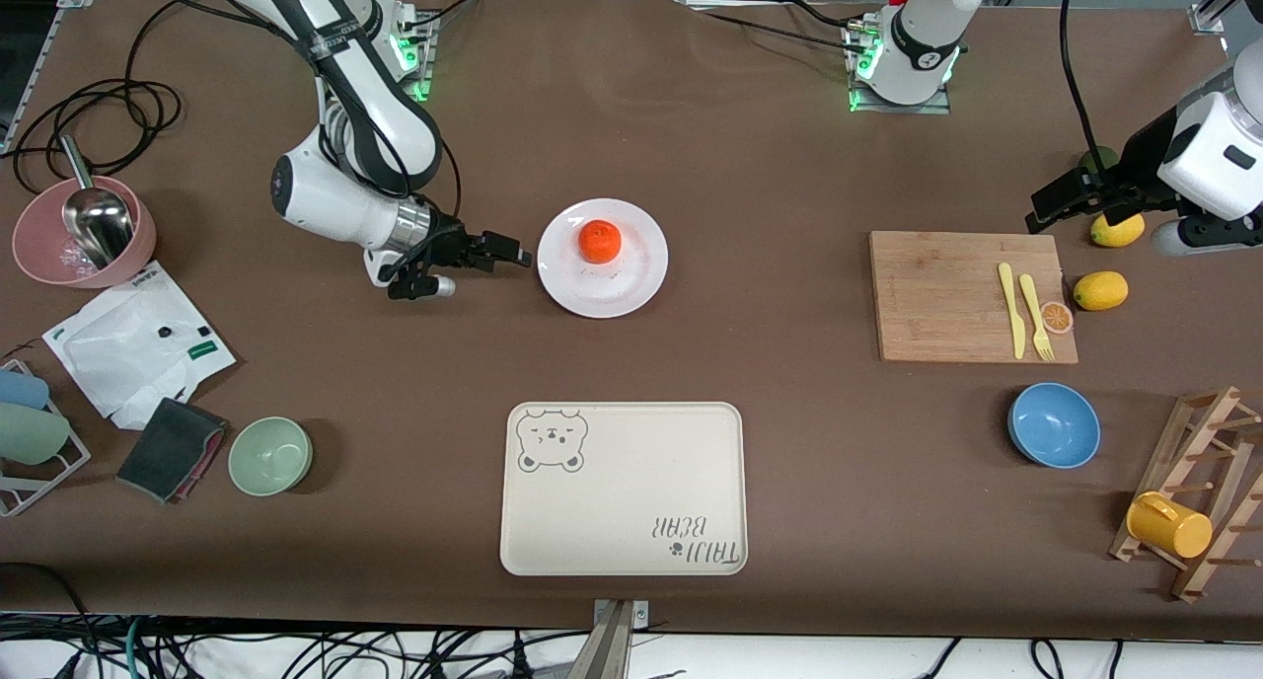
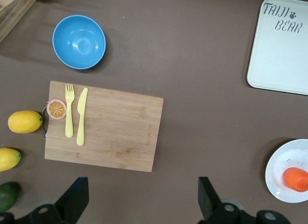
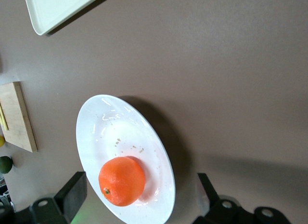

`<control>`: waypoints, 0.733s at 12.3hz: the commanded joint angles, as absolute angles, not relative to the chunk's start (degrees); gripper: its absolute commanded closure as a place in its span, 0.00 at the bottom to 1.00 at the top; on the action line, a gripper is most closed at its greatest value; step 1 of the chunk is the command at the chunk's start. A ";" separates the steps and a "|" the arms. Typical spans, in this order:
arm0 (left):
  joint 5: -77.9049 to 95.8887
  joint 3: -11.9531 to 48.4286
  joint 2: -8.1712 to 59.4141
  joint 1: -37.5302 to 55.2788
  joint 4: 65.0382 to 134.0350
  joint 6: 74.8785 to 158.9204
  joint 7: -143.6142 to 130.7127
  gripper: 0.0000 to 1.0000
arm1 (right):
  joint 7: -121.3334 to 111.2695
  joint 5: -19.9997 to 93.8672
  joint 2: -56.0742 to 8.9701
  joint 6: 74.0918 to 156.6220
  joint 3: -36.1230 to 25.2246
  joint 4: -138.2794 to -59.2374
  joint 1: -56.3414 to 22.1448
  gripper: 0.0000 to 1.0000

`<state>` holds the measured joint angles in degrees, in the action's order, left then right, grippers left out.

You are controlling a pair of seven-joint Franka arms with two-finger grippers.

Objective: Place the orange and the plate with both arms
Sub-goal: 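Move the right gripper to the plate rim and grip it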

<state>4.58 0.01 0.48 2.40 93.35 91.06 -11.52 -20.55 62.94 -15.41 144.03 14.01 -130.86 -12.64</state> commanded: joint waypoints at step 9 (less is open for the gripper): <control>5.27 -0.88 0.35 1.94 93.43 89.30 -9.76 0.00 | -45.33 81.10 -17.66 149.94 18.54 -135.35 -12.39 0.00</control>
<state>4.58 -0.53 0.56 2.31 93.38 89.86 -11.34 -40.12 77.60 -17.18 149.13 18.06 -134.74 -12.66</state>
